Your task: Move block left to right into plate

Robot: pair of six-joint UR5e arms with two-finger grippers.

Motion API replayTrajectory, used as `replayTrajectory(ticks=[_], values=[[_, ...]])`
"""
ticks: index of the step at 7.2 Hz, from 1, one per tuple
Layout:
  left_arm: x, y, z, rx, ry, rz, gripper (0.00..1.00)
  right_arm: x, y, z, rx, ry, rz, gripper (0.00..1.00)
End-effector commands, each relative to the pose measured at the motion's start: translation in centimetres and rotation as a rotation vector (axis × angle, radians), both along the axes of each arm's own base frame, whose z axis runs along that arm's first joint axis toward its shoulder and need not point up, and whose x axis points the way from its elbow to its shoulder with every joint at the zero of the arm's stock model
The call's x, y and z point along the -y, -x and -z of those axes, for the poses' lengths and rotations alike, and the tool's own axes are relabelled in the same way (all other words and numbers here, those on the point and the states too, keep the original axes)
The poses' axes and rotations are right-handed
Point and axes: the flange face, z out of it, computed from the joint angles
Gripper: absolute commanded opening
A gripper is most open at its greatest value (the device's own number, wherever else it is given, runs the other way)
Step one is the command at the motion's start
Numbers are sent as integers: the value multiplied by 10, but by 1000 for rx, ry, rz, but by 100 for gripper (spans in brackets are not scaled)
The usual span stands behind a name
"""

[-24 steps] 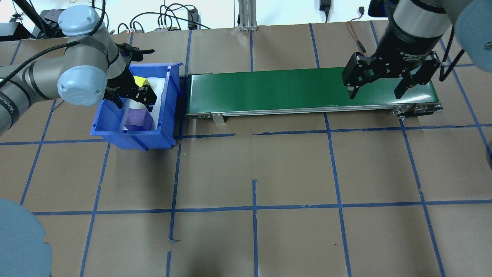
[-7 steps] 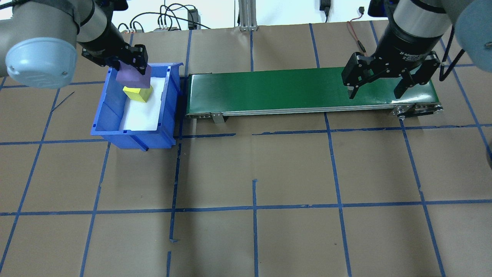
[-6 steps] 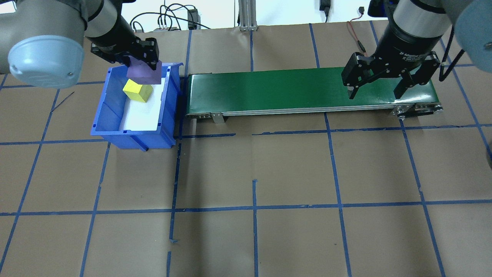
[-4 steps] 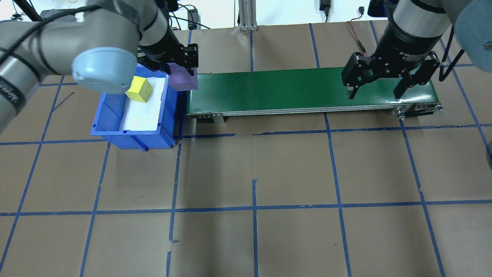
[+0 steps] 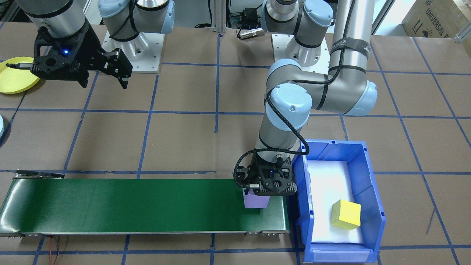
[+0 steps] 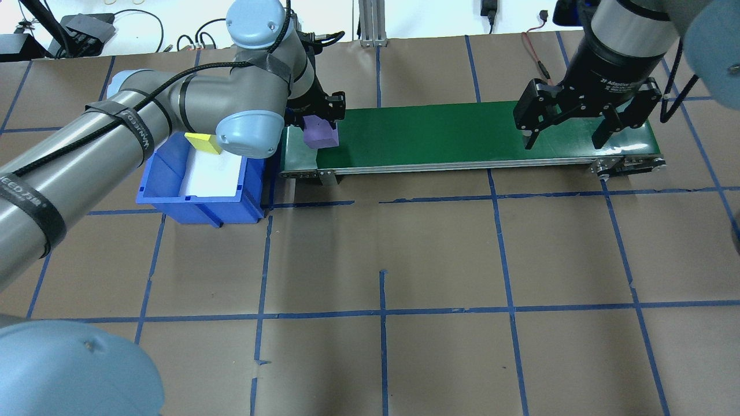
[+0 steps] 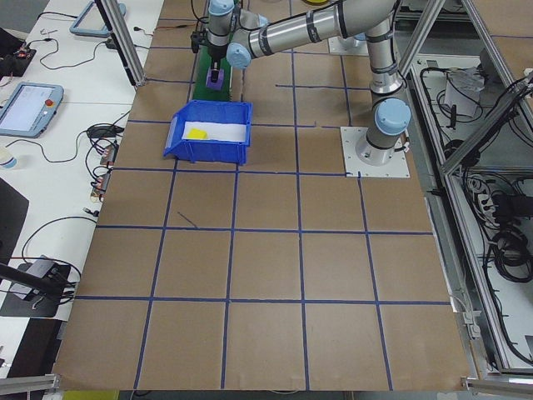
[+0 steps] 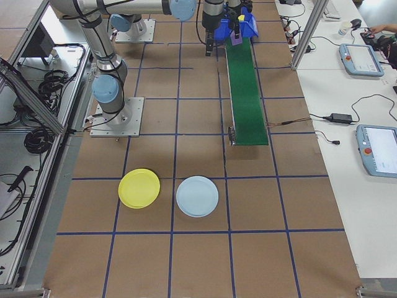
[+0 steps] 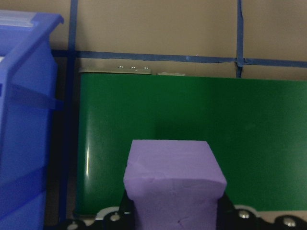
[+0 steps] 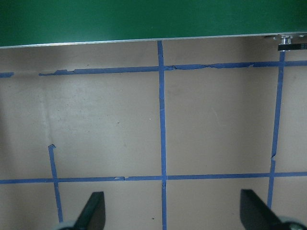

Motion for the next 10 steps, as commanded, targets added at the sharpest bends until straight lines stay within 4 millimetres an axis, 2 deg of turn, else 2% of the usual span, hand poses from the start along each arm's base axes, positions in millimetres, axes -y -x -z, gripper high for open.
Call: replayTrajectory(ticks=[1,2,3,4,5,6,7,8,9,10], values=[[8,1,-4,-4,23,-1,100,0,0,-1,1,2,1,100],[8,0,-14,1,41,0,100,0,0,0,2,1,0,100],[11,-3,-42,0,79,-3,100,1,0,0,1,0,1,100],[13,-18,-70,8,93,6,100,1,0,1,0,-1,-1,100],[23,-68,-92,41,99,47,100,1,1,0,0,0,1,100],[34,-137,-99,58,93,15,100,1,1,1,2,-1,1,100],[36,-182,-94,70,42,12,100,0,1,0,1,0,3,100],[41,-208,-77,105,25,126,100,0,1,0,-1,0,1,100],[48,-219,-55,107,1,156,100,2,3,0,-2,3,5,100],[53,-221,-35,111,-19,188,100,7,10,-2,-6,29,19,100]])
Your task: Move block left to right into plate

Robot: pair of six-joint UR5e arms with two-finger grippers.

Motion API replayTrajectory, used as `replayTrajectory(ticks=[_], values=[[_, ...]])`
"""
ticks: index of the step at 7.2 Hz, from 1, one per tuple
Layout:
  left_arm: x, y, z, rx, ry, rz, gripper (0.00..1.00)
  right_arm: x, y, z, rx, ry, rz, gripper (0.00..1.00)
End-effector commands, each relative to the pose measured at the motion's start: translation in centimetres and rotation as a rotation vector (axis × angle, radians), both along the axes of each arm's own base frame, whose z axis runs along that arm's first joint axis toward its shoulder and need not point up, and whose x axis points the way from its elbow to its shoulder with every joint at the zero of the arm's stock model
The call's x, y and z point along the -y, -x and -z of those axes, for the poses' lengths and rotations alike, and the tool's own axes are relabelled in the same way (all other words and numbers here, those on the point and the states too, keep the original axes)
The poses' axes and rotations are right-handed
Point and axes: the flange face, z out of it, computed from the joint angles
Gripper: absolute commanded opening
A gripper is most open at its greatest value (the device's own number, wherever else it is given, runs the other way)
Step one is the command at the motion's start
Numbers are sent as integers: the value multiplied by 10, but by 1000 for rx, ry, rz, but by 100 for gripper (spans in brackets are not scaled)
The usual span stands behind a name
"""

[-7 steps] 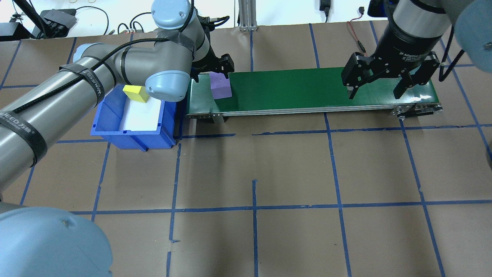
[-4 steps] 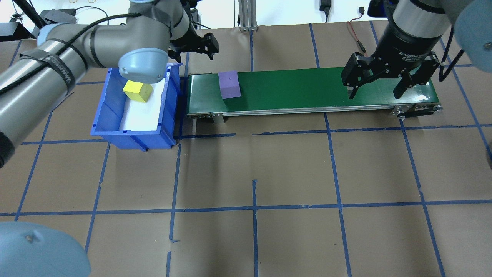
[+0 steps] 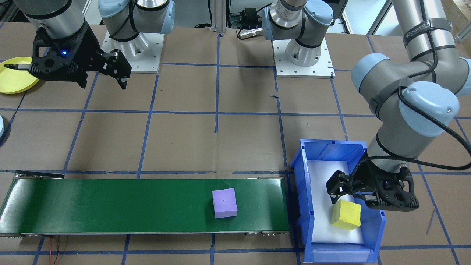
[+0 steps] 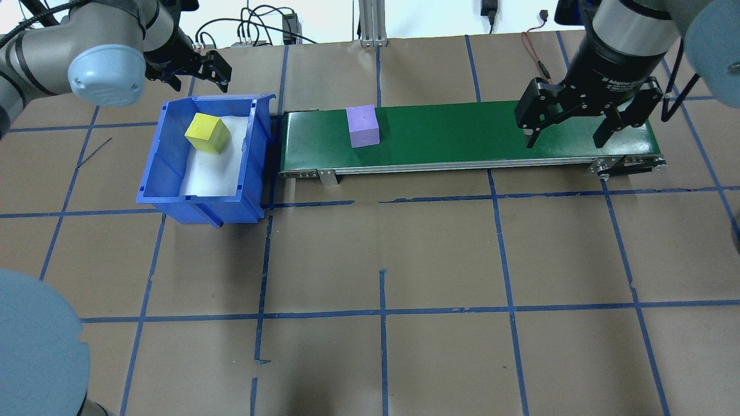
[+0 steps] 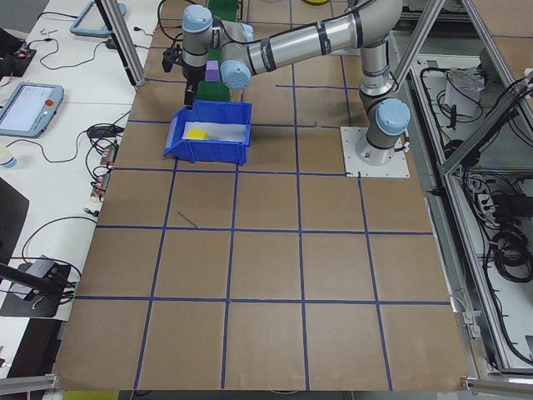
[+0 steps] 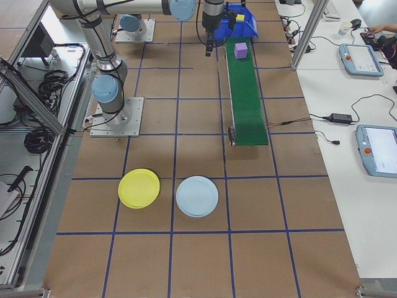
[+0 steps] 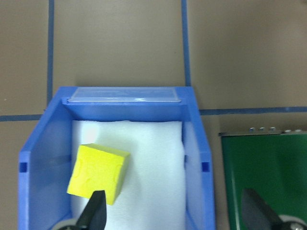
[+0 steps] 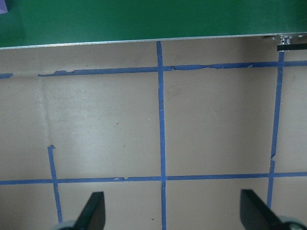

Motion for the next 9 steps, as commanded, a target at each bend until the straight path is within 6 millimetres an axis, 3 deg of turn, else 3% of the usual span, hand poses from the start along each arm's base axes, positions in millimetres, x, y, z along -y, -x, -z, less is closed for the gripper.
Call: replayTrajectory(ticks=[1,4,5,6,8,9], values=[[12,-12,42,35,-30,143,100,11,10,5,-3,12,16,100],[28,-18,85,61,-30,244,100,41,19,26,4,10,-130,100],[29,-27,86,68,-30,276,100,51,45,22,4,25,-156,100],[30,-30,90,68,-36,281,100,69,76,33,3,40,-169,100],[37,-33,100,76,-40,309,100,73,91,47,-12,15,-294,100],[33,-32,108,78,-44,315,100,81,109,58,-12,1,-369,100]])
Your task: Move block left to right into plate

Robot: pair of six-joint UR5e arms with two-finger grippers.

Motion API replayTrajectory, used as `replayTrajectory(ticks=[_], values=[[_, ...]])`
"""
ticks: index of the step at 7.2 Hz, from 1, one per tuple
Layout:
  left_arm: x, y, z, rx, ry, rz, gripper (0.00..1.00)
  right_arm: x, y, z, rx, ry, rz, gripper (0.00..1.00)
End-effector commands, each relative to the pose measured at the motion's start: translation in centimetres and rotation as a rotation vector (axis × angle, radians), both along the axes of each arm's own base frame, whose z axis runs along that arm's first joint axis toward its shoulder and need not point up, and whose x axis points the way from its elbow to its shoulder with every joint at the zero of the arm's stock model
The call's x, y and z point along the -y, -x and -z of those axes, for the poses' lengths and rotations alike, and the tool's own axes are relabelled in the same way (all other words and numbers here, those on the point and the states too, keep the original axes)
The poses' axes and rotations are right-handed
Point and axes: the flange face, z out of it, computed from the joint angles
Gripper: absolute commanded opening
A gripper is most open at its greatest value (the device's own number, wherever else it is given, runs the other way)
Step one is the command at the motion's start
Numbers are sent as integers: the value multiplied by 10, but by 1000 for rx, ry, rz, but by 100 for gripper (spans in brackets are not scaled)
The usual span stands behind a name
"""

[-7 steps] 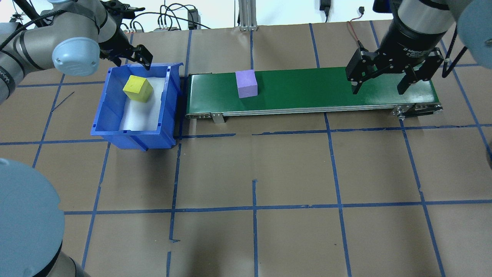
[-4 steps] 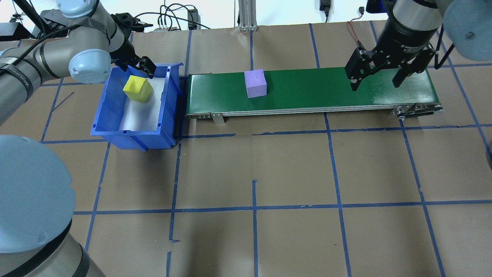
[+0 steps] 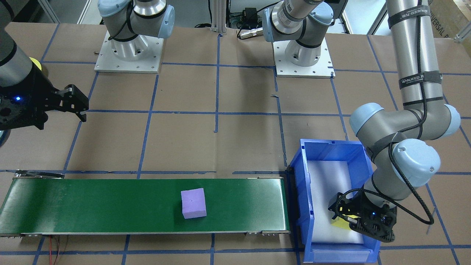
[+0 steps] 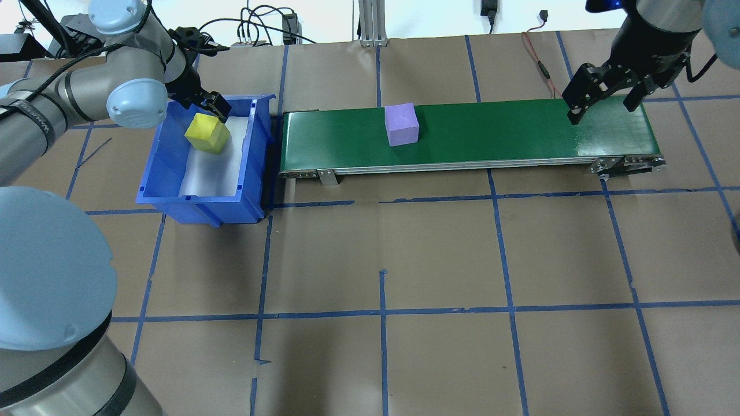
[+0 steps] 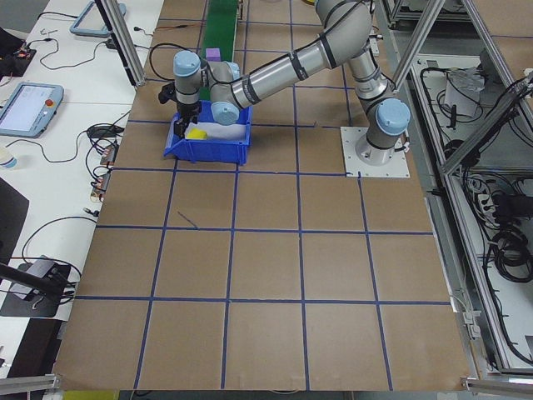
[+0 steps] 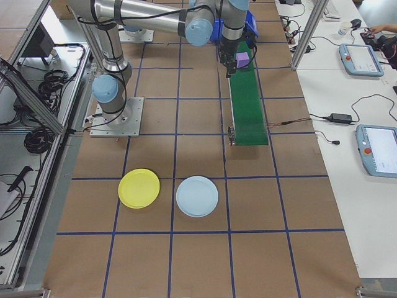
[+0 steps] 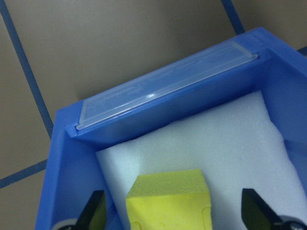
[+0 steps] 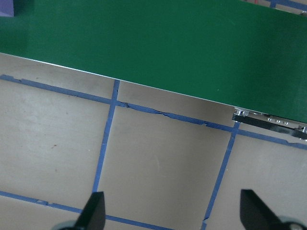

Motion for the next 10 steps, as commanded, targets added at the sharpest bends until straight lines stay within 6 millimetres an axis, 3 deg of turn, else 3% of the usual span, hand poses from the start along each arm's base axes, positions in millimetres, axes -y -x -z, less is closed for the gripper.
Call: replayTrajectory(ticks=[1,2,3,4,5,7,8,9,10], values=[[-2,-2,13,15,-13,9,100,21,66,25,6,11,-154,100],[-4,-2,20,19,-28,6,100,26,99,23,-13,58,-187,100],[-8,-2,26,16,-41,-1,95,27,113,34,-6,44,-246,100],[-10,-3,28,38,-50,-3,57,36,132,47,-6,56,-295,100],[-12,-8,28,80,-59,-22,34,48,150,53,25,149,-465,100],[-16,-4,-19,73,5,-54,33,48,193,77,62,157,-527,100],[-23,7,-57,52,59,-85,33,51,198,79,53,165,-557,100],[-36,40,-104,-31,94,-144,34,53,198,80,67,182,-596,100],[-52,88,-139,-111,134,-222,35,59,197,86,98,206,-632,100]])
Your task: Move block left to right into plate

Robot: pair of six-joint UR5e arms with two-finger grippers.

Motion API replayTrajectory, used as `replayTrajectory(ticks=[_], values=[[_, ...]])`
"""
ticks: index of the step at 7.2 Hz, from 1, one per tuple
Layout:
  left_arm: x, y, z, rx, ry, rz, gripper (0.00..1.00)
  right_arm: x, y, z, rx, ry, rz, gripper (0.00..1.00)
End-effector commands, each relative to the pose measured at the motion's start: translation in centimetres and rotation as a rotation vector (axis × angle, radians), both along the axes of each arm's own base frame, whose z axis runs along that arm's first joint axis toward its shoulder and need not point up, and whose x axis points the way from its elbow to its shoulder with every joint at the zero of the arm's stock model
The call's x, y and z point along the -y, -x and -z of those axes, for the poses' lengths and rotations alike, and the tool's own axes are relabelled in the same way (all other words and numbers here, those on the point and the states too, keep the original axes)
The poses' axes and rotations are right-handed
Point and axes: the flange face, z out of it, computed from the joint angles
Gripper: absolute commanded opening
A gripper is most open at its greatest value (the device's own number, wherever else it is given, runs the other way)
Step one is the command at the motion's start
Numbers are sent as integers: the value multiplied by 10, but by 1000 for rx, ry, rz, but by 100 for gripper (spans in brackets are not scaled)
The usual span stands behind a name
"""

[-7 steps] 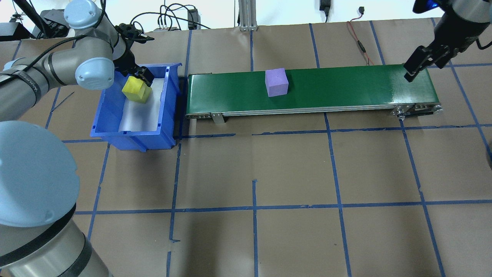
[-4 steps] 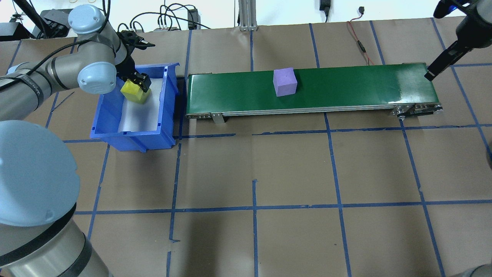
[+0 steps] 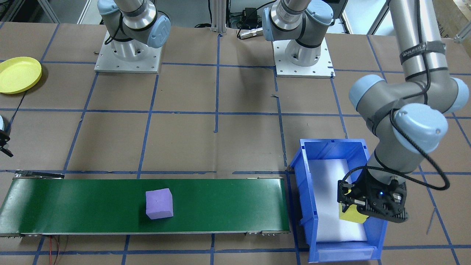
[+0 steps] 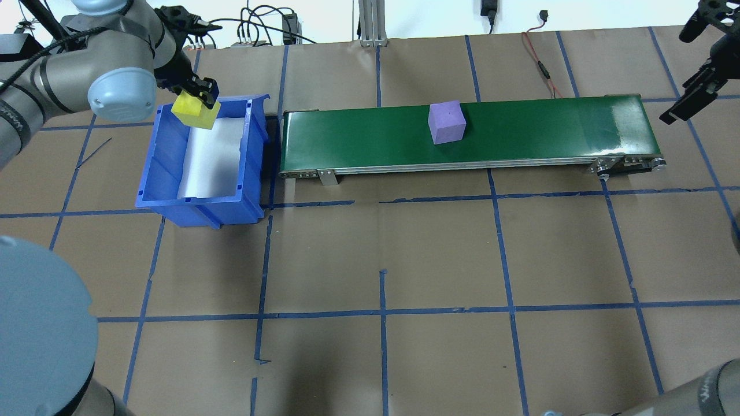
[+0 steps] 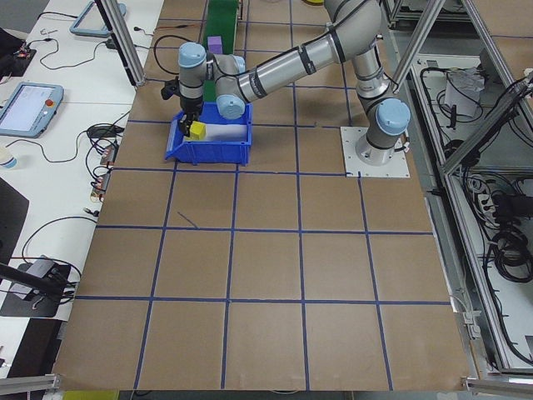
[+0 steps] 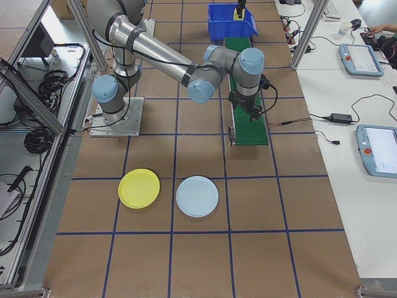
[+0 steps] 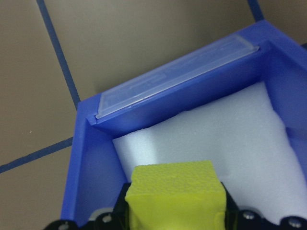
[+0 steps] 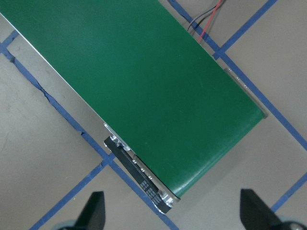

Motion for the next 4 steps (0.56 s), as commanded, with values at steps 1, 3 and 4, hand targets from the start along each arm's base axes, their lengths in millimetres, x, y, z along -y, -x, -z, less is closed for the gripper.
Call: replayTrajectory(ticks=[1,3,4], values=[[-33,102,-62,-153,65,-161,35,10,4,13,19,31,-145,100],[-37,157,-34,-192,16,-229,35,27,9,26,-27,133,-342,100],[-28,165,-2,-189,-21,-221,35,32,3,30,31,189,-401,100]])
